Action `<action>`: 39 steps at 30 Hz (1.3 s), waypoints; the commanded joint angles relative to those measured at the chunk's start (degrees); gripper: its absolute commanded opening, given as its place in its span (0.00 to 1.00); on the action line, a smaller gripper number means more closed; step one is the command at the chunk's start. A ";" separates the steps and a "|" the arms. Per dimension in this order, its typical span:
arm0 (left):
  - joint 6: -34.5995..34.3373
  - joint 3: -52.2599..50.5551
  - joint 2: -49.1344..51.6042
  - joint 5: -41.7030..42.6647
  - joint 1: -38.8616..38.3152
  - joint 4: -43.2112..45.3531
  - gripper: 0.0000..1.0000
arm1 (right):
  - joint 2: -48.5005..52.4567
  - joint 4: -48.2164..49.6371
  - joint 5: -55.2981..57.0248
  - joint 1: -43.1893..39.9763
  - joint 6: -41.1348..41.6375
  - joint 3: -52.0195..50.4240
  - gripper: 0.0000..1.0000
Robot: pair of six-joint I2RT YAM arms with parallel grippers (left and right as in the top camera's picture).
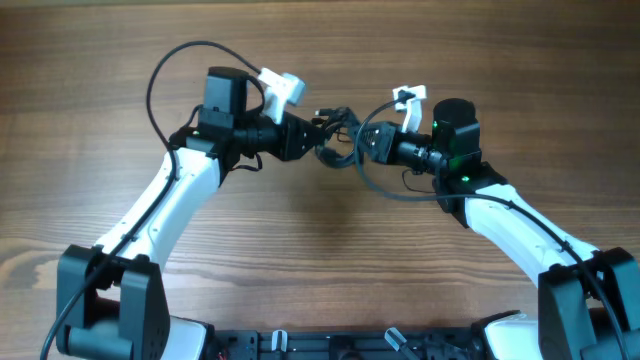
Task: Untangle cables
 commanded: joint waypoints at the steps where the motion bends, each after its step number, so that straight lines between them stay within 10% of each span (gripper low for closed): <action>1: -26.60 0.37 0.22 -7.52 2.62 1.73 1.00 | -0.68 0.87 11.61 0.09 16.59 0.28 0.05; 7: -53.86 0.37 0.22 -3.23 -1.33 1.01 0.95 | -0.68 3.08 25.35 5.75 26.51 0.28 0.05; 15: -60.98 0.37 0.22 -14.05 -7.54 -0.31 0.21 | -0.68 8.31 28.55 11.32 31.85 0.28 0.07; 22: -60.70 0.37 0.22 -15.91 -7.02 -0.33 0.37 | -0.68 6.67 28.57 11.28 29.86 0.28 0.08; 26: -60.50 0.39 0.15 -16.00 -5.33 -0.31 0.68 | -0.68 6.19 29.07 11.26 28.81 0.28 0.09; 39: -54.95 0.37 -1.20 -3.39 0.28 -6.34 0.47 | -0.68 4.96 30.36 11.26 28.87 0.28 0.12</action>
